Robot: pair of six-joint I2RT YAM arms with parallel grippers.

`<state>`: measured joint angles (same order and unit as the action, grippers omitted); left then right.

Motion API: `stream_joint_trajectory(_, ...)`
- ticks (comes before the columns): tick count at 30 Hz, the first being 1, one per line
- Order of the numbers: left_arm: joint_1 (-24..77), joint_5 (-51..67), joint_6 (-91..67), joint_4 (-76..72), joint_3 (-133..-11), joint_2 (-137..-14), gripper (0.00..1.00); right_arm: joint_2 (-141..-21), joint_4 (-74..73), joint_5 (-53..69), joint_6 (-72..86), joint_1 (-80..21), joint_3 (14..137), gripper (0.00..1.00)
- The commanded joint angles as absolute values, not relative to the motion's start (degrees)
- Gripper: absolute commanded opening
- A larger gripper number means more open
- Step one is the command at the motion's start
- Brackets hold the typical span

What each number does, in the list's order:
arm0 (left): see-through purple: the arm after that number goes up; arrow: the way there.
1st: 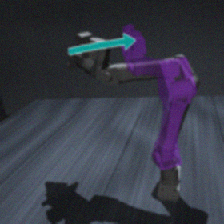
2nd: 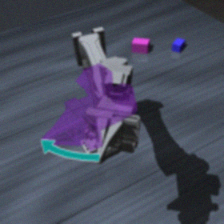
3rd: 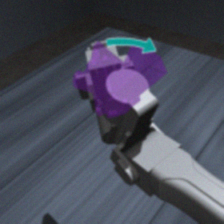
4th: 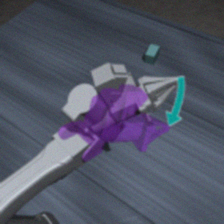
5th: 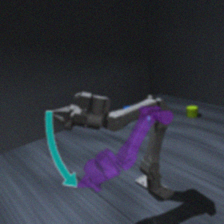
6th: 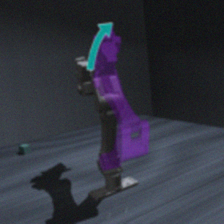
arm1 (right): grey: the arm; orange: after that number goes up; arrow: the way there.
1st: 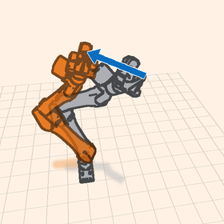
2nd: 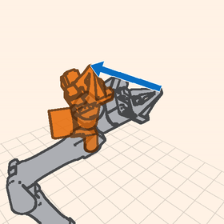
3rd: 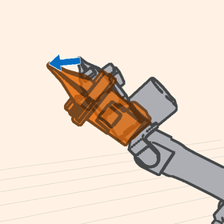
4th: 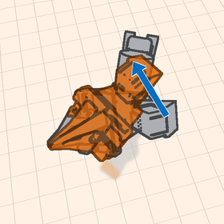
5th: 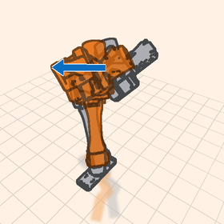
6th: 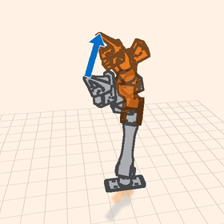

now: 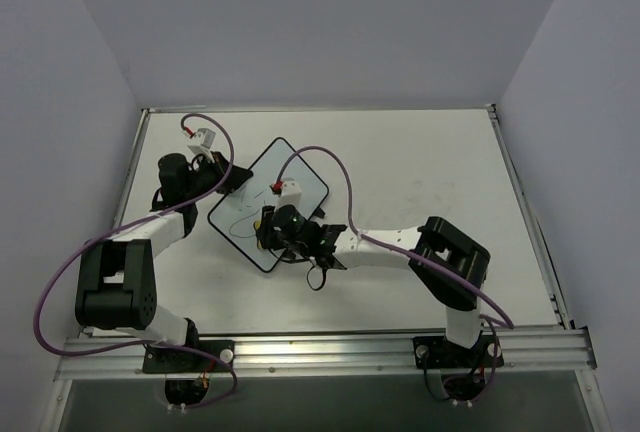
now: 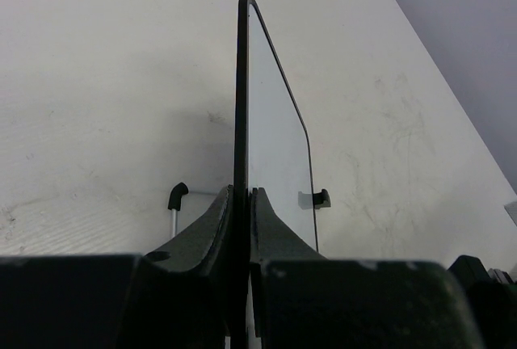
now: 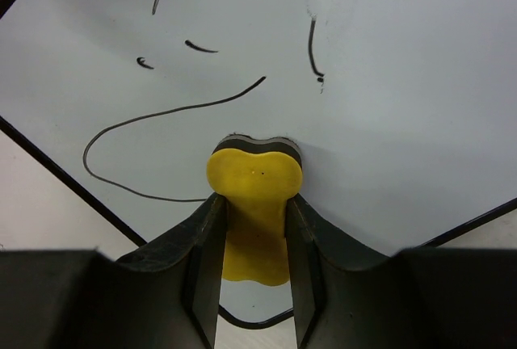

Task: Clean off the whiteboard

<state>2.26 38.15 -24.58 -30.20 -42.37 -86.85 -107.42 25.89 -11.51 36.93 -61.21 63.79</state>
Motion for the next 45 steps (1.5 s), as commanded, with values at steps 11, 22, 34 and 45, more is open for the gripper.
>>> stream_joint_trajectory(11,4.7,41.2,-22.2,-29.1,-43.9,-86.9,0.02,-108.6,19.9,-13.8,33.2,-48.5,63.5,0.00)
stream_joint_trajectory(22,5.0,41.1,-22.0,-28.8,-44.1,-87.5,0.02,-113.6,15.8,-13.6,29.6,-54.8,77.3,0.00)
stream_joint_trajectory(34,5.4,40.7,-21.7,-28.5,-44.2,-87.6,0.02,-115.8,13.0,-11.7,29.9,-61.6,85.4,0.00)
stream_joint_trajectory(45,5.4,40.6,-21.6,-28.4,-44.1,-87.5,0.02,-115.2,13.4,-11.6,30.4,-53.2,79.6,0.00)
